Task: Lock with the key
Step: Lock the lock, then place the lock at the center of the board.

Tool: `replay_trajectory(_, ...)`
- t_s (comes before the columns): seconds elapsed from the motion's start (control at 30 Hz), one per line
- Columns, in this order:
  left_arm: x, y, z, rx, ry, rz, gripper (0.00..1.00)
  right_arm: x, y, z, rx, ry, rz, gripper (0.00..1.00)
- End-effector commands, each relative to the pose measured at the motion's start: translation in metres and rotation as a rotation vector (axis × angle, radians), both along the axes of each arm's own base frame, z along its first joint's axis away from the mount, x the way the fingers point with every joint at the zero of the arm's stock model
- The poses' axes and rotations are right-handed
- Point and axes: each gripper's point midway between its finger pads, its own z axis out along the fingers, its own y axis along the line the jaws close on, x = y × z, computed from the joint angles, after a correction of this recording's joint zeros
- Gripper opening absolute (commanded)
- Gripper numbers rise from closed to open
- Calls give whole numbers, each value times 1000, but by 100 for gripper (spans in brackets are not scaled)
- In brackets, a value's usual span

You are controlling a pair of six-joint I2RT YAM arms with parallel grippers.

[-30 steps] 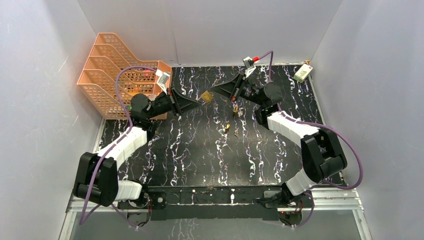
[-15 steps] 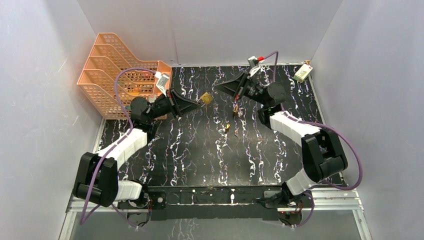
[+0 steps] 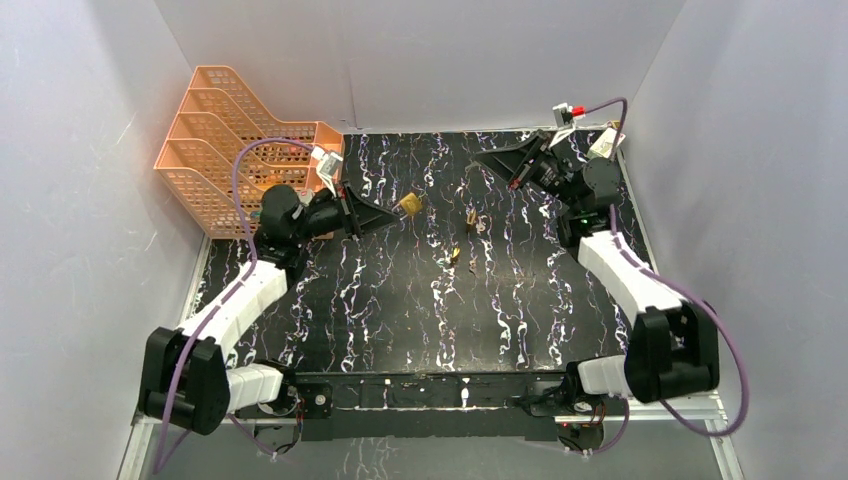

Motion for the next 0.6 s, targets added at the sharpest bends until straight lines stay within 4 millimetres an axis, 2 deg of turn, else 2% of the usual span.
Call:
replay_trajectory(0.0, 17, 19, -26, 307, 27, 202, 0, -11, -9, -4, -200, -115, -144, 0)
replay_trajectory(0.07, 22, 31, -43, 454, 82, 286, 0, -15, -8, -21, -289, -108, -201, 0)
replay_trajectory(0.17, 20, 39, -72, 630, 172, 300, 0, -28, 1, -58, -404, -62, -234, 0)
replay_trajectory(0.3, 7, 41, -119, 945, 275, 270, 0, -54, 21, -122, -533, 29, -235, 0)
replay_trajectory(0.43, -1, 40, -144, 1161, 312, 248, 0, -81, 38, -166, -569, 105, -168, 0)
replay_trajectory(0.57, -13, 38, -157, 1280, 334, 200, 0, -91, 36, -193, -563, 181, -164, 0)
